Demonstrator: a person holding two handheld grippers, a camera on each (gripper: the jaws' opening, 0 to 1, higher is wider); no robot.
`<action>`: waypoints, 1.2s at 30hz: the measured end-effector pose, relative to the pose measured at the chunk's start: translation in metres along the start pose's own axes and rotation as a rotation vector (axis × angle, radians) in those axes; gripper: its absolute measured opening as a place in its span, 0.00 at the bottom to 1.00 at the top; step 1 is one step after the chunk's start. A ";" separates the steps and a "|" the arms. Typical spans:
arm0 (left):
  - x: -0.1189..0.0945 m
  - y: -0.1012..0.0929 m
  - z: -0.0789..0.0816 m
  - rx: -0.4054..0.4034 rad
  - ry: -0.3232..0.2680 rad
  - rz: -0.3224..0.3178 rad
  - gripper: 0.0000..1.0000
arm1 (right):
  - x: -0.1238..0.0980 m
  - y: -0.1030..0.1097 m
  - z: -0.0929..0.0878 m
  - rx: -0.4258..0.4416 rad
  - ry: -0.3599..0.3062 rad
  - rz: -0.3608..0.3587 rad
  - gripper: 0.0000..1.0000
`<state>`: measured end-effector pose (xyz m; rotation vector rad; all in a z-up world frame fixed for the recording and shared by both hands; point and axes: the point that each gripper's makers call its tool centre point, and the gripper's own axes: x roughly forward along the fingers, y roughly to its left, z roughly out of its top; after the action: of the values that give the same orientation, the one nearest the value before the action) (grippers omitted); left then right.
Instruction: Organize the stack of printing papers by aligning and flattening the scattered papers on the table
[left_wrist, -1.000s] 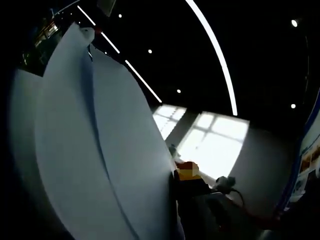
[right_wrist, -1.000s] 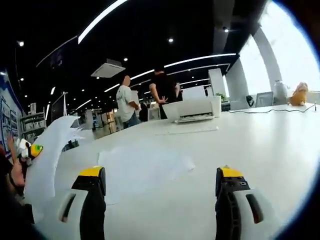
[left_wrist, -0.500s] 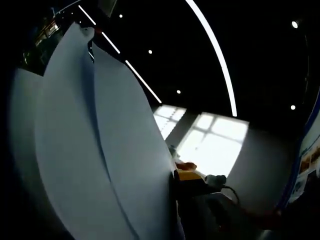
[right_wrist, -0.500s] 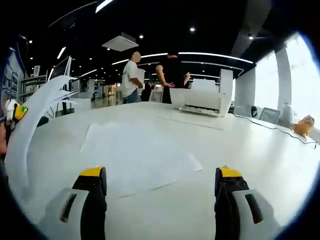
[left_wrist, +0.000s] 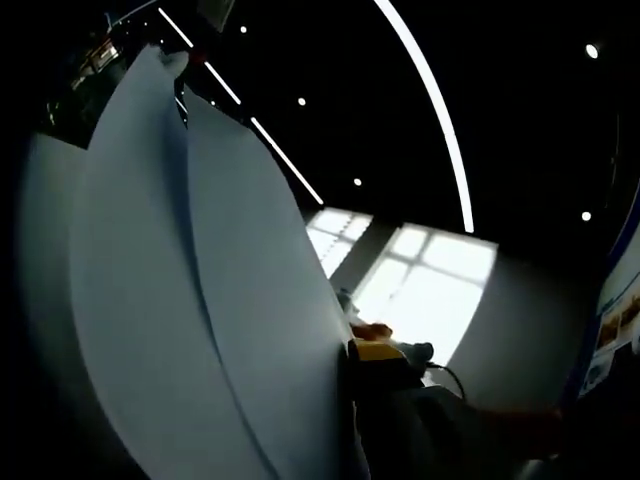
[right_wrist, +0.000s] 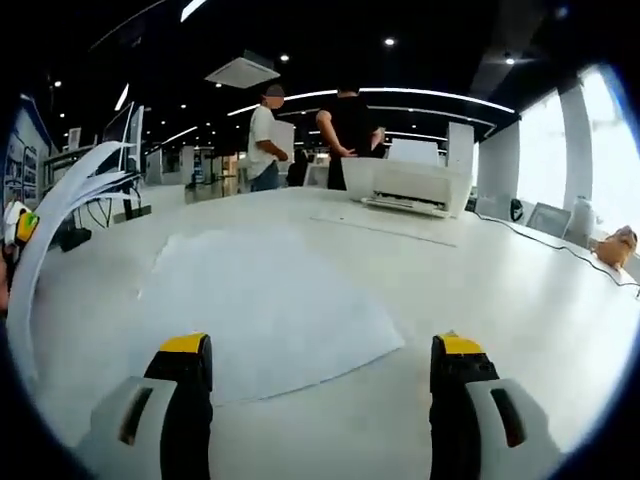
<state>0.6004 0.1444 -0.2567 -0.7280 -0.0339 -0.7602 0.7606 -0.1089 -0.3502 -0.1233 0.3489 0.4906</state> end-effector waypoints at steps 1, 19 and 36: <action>0.000 0.000 0.000 0.000 0.001 0.000 0.09 | 0.001 0.000 0.000 0.009 0.000 0.007 0.85; 0.000 -0.001 0.001 0.006 0.001 -0.008 0.09 | 0.004 0.004 0.001 0.040 -0.016 0.008 0.69; 0.000 0.000 0.001 0.006 0.002 -0.008 0.09 | 0.008 -0.003 0.007 0.051 -0.030 0.028 0.81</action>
<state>0.6000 0.1447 -0.2561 -0.7214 -0.0374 -0.7686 0.7713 -0.1065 -0.3465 -0.0617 0.3340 0.5103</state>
